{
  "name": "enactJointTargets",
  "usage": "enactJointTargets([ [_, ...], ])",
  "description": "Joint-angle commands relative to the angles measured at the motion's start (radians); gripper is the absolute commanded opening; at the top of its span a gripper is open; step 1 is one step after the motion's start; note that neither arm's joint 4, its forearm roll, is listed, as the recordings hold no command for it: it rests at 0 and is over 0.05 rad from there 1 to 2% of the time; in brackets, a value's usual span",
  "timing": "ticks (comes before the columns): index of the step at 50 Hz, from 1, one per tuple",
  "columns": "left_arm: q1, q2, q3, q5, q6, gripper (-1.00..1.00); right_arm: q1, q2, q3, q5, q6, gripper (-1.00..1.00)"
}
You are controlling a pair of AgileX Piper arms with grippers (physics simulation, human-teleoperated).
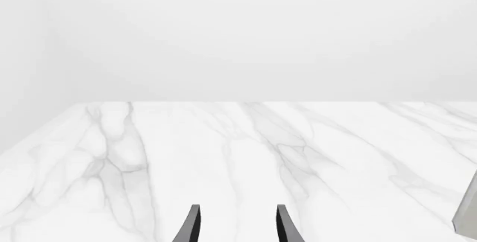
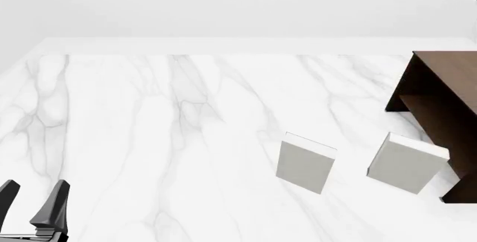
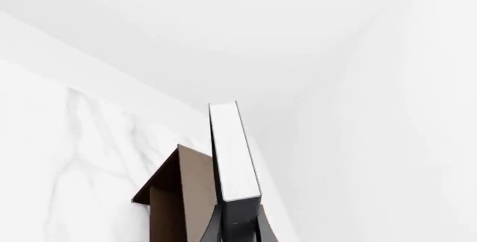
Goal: Pick up the book on the left and place it on top of the shelf.
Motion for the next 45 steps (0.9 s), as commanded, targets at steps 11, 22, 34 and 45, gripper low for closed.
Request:
enactJointTargets([
  [11,0.000,0.000,0.000,0.000,0.000,1.00,-0.058,0.001,0.016,-0.036,0.012,-1.00],
  [22,0.000,0.000,0.000,0.000,0.000,1.00,-0.088,0.042,0.027,-0.079,0.005,-1.00],
  [34,0.000,0.000,0.000,0.000,0.000,1.00,-0.114,0.072,0.027,-0.103,-0.024,-1.00],
  [45,0.000,0.000,0.000,0.000,0.000,1.00,-0.142,0.084,-0.002,-0.100,-0.030,-1.00],
])
